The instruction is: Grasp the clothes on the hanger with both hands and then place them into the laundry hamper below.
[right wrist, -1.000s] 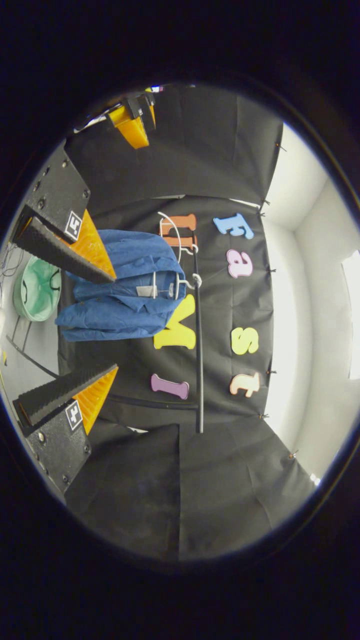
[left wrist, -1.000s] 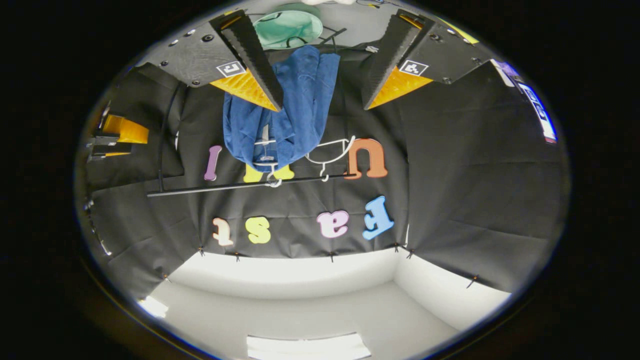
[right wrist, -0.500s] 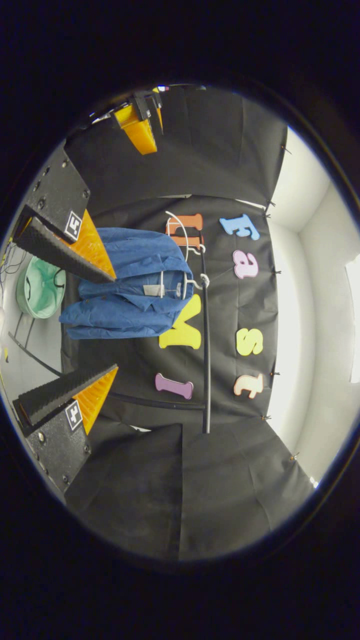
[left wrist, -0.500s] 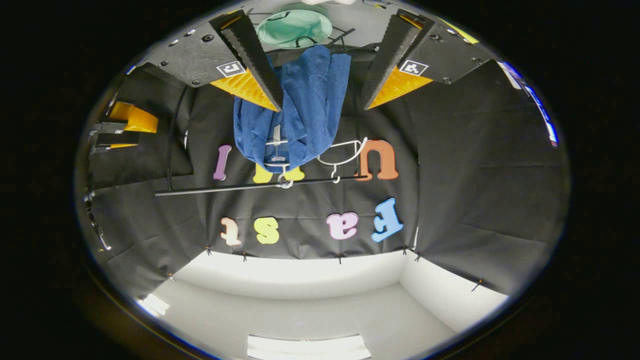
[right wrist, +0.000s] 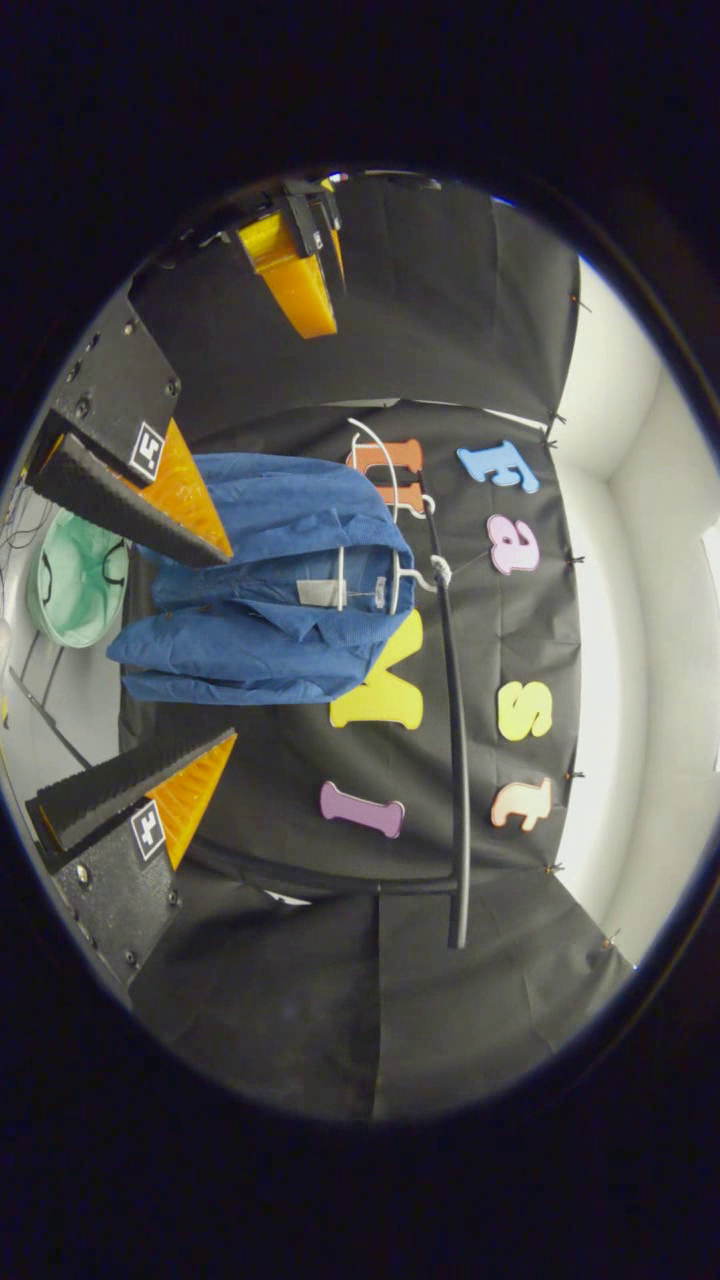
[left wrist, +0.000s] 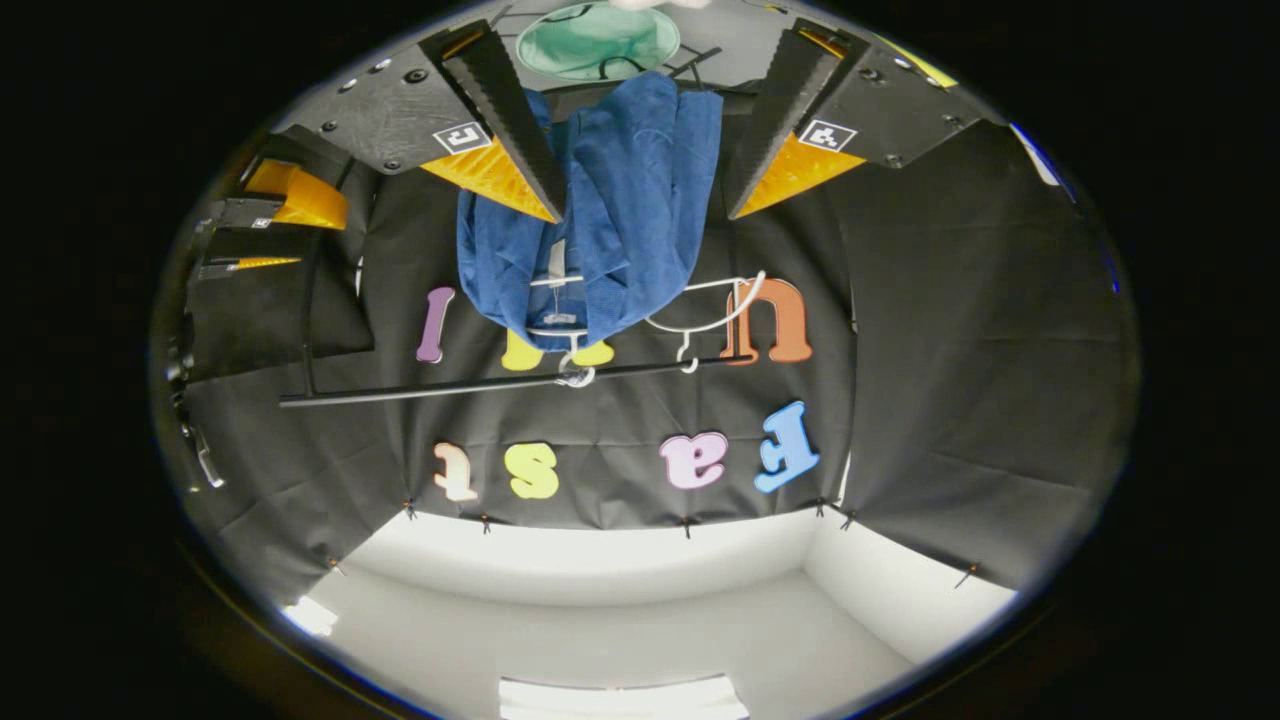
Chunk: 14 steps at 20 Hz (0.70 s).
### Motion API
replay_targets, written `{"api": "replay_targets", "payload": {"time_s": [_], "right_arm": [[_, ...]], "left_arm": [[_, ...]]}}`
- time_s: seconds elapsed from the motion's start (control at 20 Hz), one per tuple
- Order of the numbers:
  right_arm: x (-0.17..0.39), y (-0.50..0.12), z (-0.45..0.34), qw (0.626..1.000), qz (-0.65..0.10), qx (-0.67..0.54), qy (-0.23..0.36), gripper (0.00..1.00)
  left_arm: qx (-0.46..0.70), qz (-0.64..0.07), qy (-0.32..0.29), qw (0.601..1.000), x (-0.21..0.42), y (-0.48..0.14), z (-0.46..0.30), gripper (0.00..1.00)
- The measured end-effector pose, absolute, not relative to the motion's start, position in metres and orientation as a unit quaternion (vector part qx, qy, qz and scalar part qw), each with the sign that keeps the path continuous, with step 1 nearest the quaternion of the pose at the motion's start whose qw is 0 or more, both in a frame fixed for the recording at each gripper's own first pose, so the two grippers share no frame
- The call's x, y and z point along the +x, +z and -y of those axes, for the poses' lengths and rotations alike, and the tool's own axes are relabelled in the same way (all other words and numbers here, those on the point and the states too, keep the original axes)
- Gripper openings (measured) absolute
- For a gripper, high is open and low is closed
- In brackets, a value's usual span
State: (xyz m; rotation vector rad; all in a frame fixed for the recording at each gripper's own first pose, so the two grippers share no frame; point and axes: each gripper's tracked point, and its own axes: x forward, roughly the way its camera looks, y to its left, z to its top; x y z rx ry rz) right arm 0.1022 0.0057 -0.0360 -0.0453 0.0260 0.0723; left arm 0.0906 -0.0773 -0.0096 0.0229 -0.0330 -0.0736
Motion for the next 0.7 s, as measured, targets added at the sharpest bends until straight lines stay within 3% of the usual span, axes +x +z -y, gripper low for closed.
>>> {"api": "replay_targets", "payload": {"time_s": [0.7], "right_arm": [[0.329,-0.046,-0.030,0.993,-0.028,-0.026,0.109,1.00]], "left_arm": [[0.022,0.028,-0.013,0.999,0.275,-0.049,0.130,0.98]]}}
